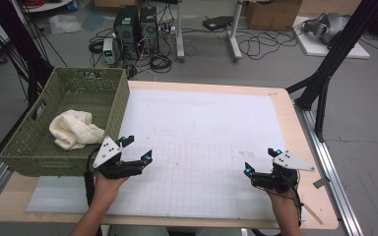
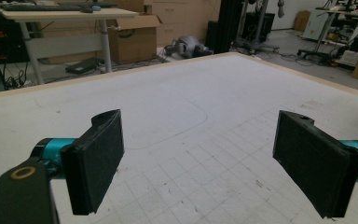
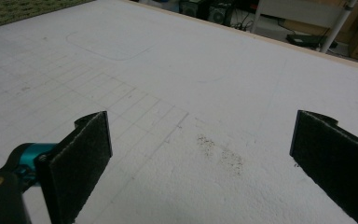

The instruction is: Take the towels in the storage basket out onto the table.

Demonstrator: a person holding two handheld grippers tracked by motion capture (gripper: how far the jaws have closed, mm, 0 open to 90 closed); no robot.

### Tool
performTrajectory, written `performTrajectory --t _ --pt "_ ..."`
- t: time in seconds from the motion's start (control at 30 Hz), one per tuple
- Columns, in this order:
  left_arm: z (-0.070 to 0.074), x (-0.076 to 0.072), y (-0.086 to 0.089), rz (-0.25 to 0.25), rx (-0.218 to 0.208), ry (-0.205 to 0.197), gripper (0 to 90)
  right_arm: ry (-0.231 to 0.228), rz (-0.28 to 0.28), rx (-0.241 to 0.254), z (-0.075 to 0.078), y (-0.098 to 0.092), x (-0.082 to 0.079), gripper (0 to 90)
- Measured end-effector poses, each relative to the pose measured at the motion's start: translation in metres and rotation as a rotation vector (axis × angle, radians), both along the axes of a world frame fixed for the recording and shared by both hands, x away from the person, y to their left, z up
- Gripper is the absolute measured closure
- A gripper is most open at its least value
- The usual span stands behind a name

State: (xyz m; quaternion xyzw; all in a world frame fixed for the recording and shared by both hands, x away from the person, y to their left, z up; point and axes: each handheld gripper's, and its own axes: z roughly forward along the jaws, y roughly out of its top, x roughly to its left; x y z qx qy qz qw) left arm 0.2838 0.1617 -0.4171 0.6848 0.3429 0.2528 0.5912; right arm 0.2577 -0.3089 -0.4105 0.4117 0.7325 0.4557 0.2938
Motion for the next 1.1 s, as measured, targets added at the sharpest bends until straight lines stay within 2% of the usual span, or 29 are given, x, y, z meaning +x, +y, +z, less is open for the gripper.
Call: performTrajectory --t 0.23,0.4,0.53,0.7,1.1 --pt "0.000 0.000 -0.001 0.001 0.005 0.000 16.6 -0.005 0.008 -0.001 -0.001 0.000 0.002 4.7" --pt "0.001 -0.001 -0.003 0.007 0.013 -0.001 15.7 0.013 0.014 0.002 -0.003 -0.001 0.003 4.7" --pt "0.004 -0.003 -0.005 0.007 0.002 -0.008 15.5 0.031 0.024 0.013 -0.002 0.001 0.003 4.7" --pt "0.008 -0.005 -0.005 0.001 -0.002 -0.006 15.6 0.017 0.026 -0.003 0.000 0.003 0.001 4.7" --pt "0.025 -0.009 -0.003 -0.011 -0.034 -0.002 15.9 0.026 0.037 0.008 0.000 0.007 0.002 4.7"
